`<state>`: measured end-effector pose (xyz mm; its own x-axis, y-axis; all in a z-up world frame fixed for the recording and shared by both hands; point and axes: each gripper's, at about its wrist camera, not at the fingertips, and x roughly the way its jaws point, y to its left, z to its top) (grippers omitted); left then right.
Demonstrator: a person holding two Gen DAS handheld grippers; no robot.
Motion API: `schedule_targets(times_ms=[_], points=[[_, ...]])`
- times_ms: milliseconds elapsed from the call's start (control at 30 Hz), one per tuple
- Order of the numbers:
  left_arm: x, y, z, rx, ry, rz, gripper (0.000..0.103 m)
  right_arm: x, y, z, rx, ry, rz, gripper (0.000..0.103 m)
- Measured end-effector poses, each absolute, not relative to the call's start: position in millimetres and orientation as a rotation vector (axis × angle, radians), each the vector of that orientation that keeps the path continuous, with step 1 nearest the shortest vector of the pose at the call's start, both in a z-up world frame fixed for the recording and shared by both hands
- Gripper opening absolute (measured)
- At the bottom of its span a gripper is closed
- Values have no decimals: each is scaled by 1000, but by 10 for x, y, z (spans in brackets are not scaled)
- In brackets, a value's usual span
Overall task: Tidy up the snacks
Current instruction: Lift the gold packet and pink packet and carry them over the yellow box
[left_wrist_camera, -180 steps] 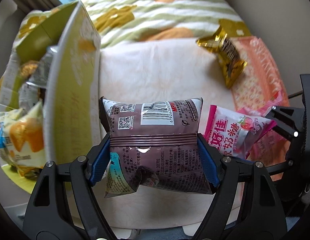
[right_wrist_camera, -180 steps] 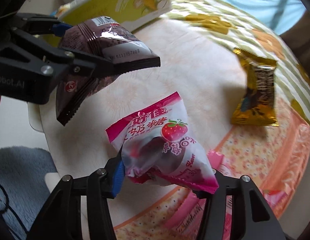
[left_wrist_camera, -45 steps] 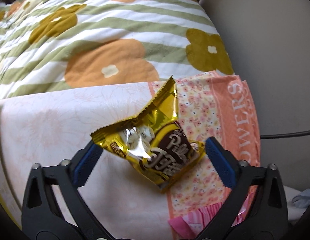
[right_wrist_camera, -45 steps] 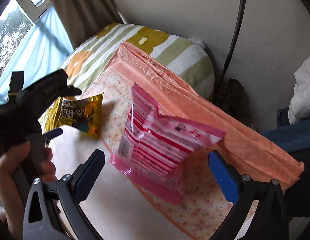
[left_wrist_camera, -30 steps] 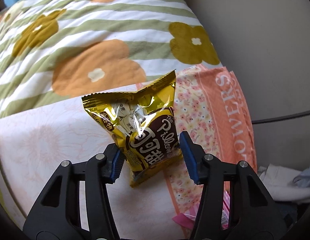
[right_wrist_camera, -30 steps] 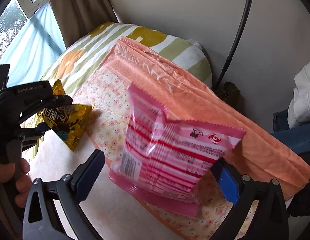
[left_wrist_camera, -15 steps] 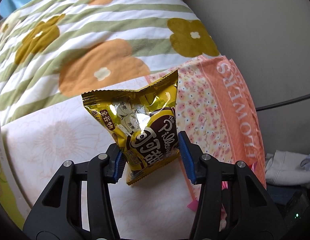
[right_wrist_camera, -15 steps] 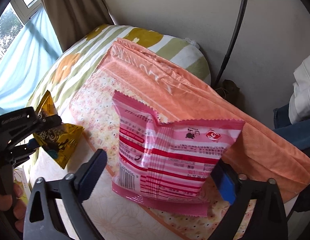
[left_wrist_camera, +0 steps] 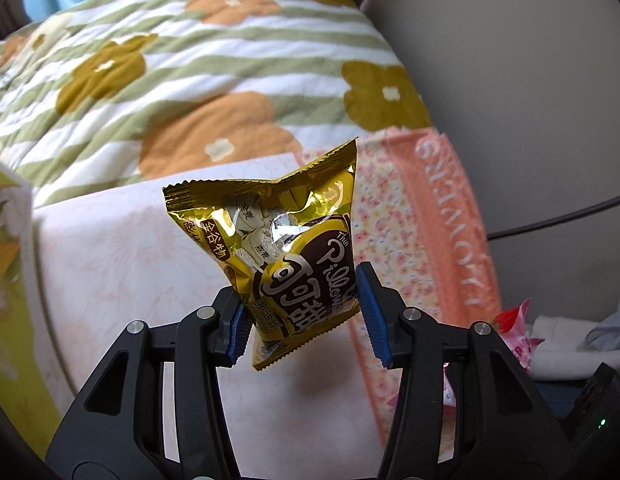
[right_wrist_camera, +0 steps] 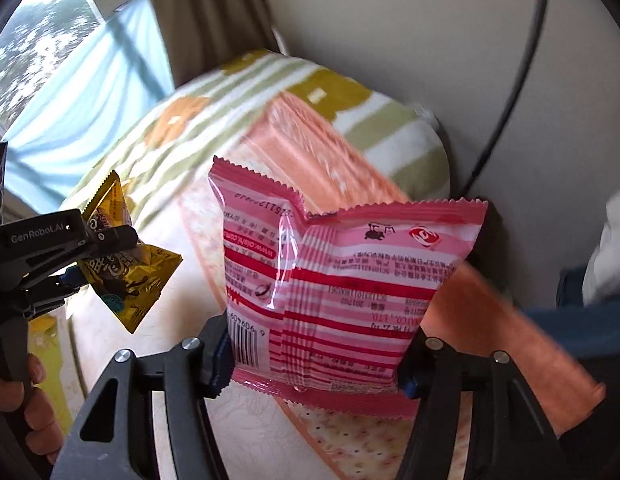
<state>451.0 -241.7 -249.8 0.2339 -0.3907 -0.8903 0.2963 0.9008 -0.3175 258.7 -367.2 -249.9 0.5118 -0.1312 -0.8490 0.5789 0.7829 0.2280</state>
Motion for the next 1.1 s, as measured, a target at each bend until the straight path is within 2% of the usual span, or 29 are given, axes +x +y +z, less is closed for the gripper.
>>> schedule_targets(times_ms=[267, 533, 767, 1100], points=[[4212, -1953, -1610, -171, 1090, -408, 44, 2651, -3689, -1844, 414, 884, -221, 58], [4051, -997, -944, -230, 974, -254, 44, 2981, -3177, -1288, 343, 837, 86, 58], [4096, -20, -759, -282, 942, -147, 44, 3287, -2350, -1061, 269, 828, 269, 58], [4539, 1211, -948, -312, 989, -115, 44, 3849, -1119, -1010, 214, 851, 359, 58]])
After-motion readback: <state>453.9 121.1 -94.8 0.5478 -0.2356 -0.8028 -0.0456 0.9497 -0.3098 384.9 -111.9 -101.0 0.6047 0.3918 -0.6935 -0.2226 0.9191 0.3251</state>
